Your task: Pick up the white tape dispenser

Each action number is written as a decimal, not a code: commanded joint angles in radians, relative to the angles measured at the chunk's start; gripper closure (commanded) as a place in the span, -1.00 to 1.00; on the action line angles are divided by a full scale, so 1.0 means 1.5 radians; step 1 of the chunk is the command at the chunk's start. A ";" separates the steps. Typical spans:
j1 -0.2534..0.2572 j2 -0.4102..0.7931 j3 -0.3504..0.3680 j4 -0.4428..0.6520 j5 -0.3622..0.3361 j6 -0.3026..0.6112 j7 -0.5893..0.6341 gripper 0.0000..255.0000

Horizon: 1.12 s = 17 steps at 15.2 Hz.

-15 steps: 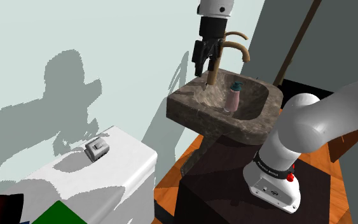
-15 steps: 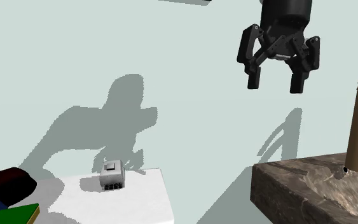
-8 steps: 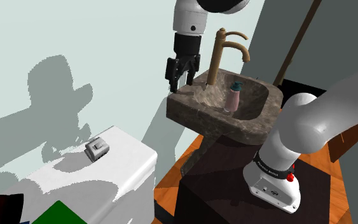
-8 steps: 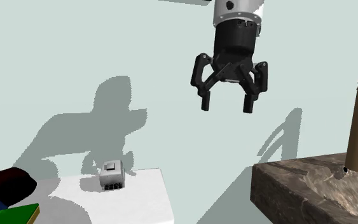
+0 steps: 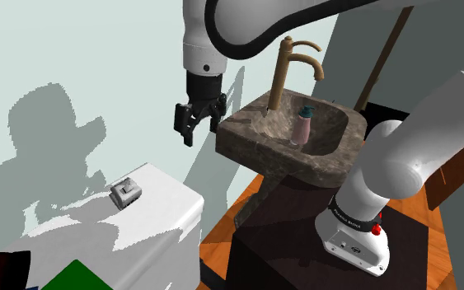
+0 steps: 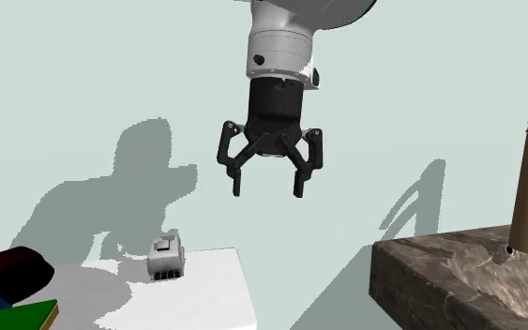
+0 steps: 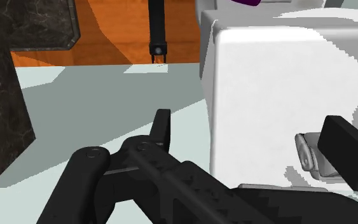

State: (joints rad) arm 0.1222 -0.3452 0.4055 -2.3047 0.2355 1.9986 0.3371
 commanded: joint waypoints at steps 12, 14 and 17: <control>0.038 0.330 0.110 0.191 -0.189 0.144 0.242 -1.00; 0.061 0.386 0.107 0.235 -0.231 0.150 0.281 -1.00; 0.077 0.420 0.100 0.257 -0.255 0.159 0.302 -1.00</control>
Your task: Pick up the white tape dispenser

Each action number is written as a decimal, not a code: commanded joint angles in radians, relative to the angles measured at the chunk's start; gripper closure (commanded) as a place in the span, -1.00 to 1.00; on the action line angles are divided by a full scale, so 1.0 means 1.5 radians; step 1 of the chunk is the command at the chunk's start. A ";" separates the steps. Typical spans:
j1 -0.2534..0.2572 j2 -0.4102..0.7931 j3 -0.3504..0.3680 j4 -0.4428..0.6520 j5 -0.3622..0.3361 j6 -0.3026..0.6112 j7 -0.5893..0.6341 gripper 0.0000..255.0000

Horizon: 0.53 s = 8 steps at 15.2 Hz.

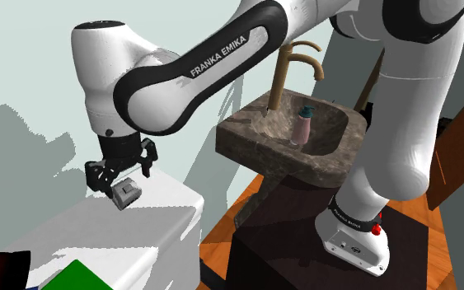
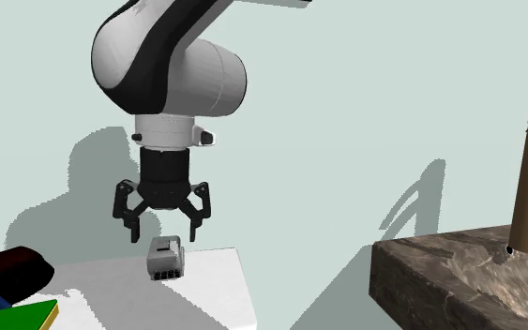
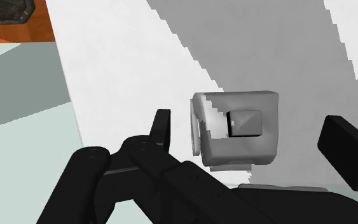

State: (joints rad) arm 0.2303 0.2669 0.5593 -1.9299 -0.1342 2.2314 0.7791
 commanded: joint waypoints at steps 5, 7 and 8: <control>0.011 0.035 -0.010 -0.010 -0.026 0.041 0.018 -1.00; 0.013 0.043 -0.013 -0.015 -0.032 0.053 0.021 -1.00; 0.013 0.043 -0.013 -0.015 -0.032 0.053 0.021 -1.00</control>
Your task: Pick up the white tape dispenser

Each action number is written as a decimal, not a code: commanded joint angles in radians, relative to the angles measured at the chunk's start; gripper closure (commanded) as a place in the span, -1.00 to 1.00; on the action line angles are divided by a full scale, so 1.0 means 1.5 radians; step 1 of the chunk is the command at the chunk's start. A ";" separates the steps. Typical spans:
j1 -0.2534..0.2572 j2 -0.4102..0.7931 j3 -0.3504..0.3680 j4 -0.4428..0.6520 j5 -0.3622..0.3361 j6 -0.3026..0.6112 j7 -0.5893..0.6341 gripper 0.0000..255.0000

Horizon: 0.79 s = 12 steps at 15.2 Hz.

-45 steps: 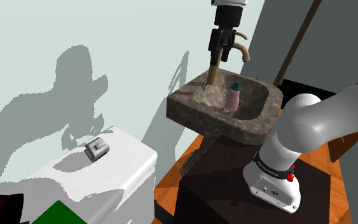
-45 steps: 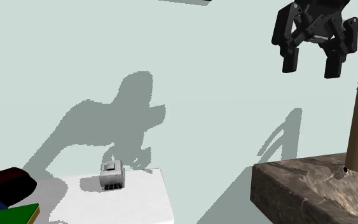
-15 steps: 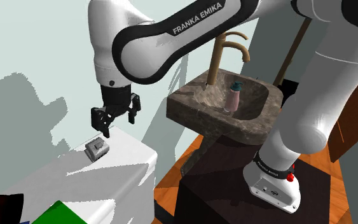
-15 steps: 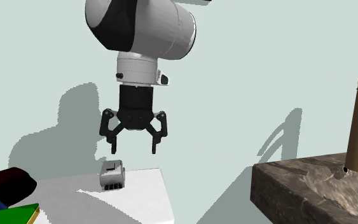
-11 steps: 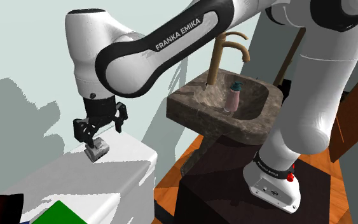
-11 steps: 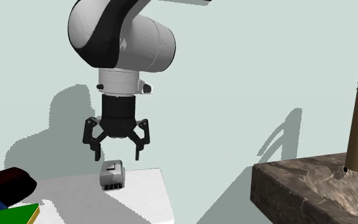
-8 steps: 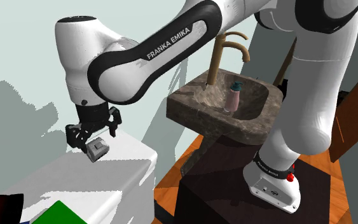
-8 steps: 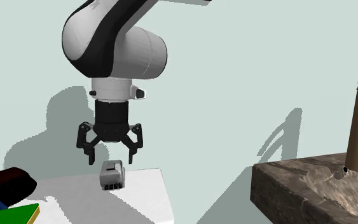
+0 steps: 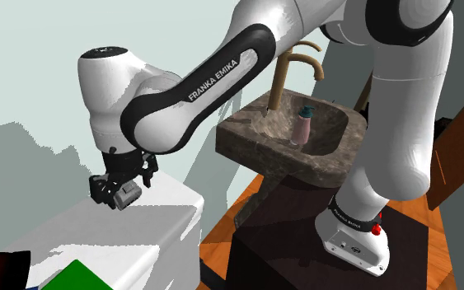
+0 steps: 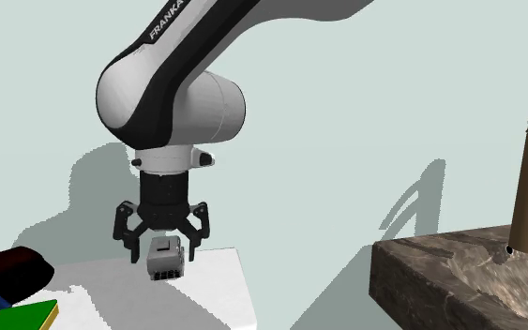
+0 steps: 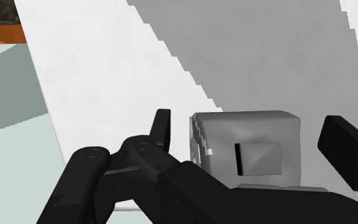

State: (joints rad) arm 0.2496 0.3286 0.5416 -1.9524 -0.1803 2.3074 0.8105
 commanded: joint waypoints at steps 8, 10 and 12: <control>0.000 0.003 -0.001 0.001 -0.002 0.002 0.000 1.00; 0.000 0.002 -0.001 0.000 -0.002 0.002 0.000 1.00; -0.002 -0.008 0.003 0.006 0.006 -0.013 -0.004 1.00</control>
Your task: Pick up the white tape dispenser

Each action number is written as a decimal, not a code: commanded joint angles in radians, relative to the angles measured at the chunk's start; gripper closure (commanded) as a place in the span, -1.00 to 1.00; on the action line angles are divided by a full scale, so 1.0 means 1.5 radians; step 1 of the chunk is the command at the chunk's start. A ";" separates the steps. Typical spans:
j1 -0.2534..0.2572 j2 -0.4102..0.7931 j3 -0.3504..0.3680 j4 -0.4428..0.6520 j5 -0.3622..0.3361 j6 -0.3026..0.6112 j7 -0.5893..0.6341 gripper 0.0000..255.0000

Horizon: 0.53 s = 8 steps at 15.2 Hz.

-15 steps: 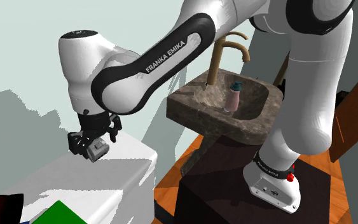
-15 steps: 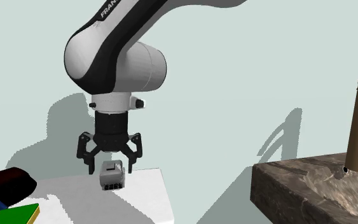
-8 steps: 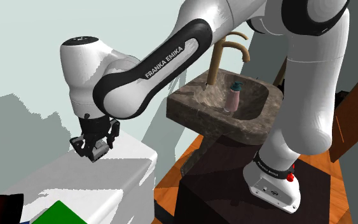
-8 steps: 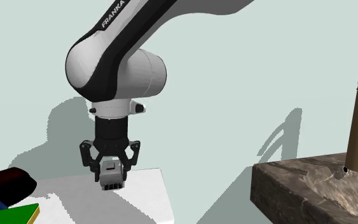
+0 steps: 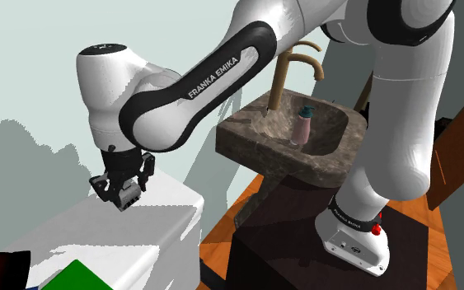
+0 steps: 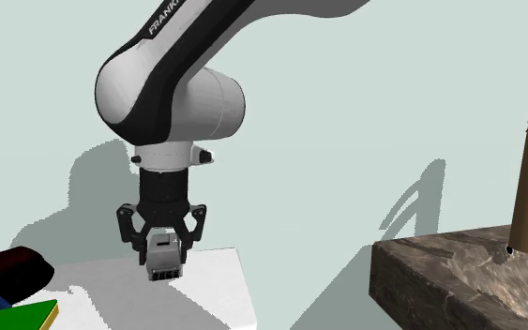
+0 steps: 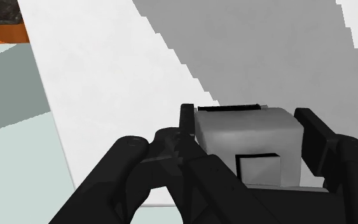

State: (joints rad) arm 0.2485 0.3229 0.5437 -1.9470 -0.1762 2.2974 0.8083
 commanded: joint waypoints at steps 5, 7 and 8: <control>-0.008 -0.028 0.009 0.020 0.021 -0.044 -0.013 1.00; -0.010 -0.037 0.011 0.028 0.027 -0.059 -0.017 1.00; -0.011 -0.041 0.012 0.032 0.030 -0.067 -0.019 1.00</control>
State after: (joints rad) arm 0.2362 0.2743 0.5596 -1.8969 -0.1386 2.2060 0.7845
